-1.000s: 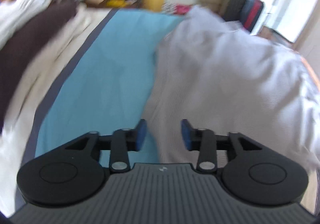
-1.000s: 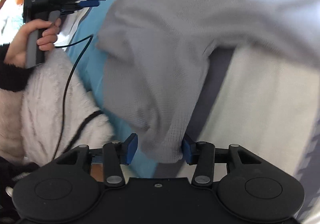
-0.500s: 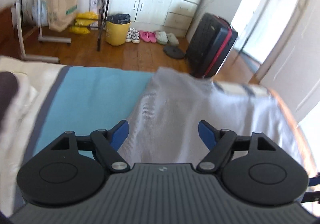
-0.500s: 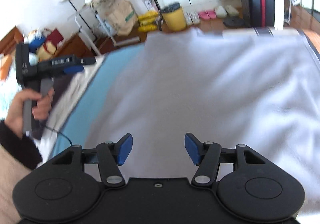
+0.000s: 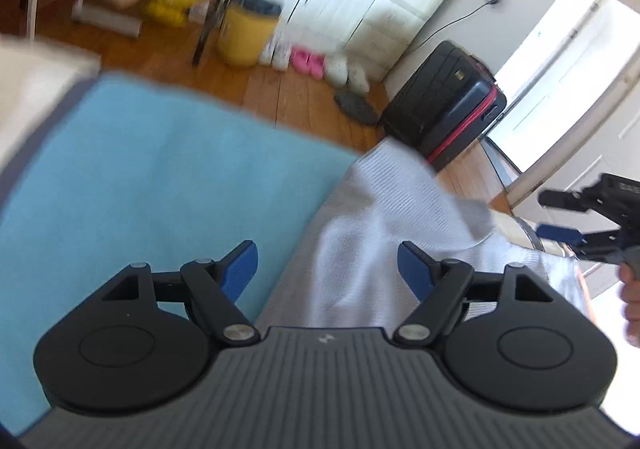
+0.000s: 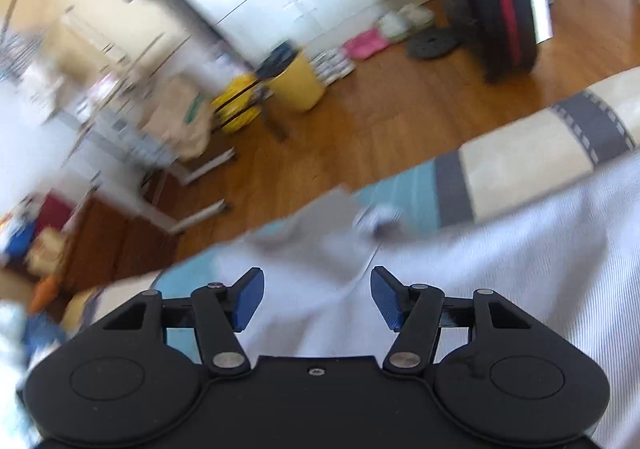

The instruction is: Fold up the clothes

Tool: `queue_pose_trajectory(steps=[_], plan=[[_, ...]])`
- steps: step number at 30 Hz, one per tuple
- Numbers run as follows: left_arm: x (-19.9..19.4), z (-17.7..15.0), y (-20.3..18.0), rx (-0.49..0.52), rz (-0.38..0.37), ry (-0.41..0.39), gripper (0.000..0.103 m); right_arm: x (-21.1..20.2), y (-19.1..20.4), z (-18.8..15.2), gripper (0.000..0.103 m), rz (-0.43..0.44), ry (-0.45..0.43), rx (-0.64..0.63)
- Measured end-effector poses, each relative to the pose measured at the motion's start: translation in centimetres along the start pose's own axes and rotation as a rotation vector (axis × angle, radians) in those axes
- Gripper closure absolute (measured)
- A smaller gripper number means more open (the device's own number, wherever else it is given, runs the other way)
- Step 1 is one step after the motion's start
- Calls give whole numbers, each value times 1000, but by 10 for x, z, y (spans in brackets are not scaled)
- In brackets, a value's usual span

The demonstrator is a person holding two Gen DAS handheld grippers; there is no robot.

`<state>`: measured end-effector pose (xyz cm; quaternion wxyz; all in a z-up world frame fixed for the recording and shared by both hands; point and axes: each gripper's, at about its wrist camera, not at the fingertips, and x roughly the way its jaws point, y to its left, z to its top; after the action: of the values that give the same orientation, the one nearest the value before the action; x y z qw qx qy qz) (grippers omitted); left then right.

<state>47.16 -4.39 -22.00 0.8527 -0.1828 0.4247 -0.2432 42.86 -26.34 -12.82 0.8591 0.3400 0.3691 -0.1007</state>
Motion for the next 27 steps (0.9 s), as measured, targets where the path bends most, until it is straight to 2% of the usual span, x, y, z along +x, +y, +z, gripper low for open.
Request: queue_pose_trajectory(steps=[2,3,4,5,6,7,8,9,12,13,14,15,16,18,20,24,27], plan=[[6,3,13,-40,29,26,27,26,-1,9,38,-24,24,-22],[4,3,14,-35,49,9,26,40,-1,12,38,-43,61,-27],[2,4,16,-30,70,-8,26,56,-4,17,38,-88,122,-9],[-1,2,15,-2,129,-32,26,73,-7,22,38,-137,187,13],[0,2,14,25,160,-31,27,81,-10,24,33,-160,197,57],[0,1,13,51,190,-29,27,81,-9,24,29,-144,155,82],[3,1,13,46,186,-10,28,81,-7,25,21,-123,131,86],[4,0,13,30,166,-8,28,83,-4,25,18,-119,124,49],[9,-2,3,31,86,-17,28,89,6,26,20,-114,107,-77],[11,-3,-1,39,64,-18,28,90,6,24,24,-99,111,-107],[12,-5,-7,72,66,-26,28,92,6,22,54,-81,117,-134],[14,-8,-13,104,68,-34,28,90,6,21,94,-68,108,-172],[14,-10,-17,126,74,-33,29,88,7,20,94,-57,97,-211],[13,-11,-24,137,73,-27,30,58,8,5,95,5,34,-305],[6,-6,-24,120,60,-64,30,25,9,-11,95,70,-33,-398],[-10,1,-14,66,-26,-156,30,-30,2,-74,95,99,31,-683],[-12,0,-23,79,-74,-173,30,-45,-17,-100,94,97,145,-771]])
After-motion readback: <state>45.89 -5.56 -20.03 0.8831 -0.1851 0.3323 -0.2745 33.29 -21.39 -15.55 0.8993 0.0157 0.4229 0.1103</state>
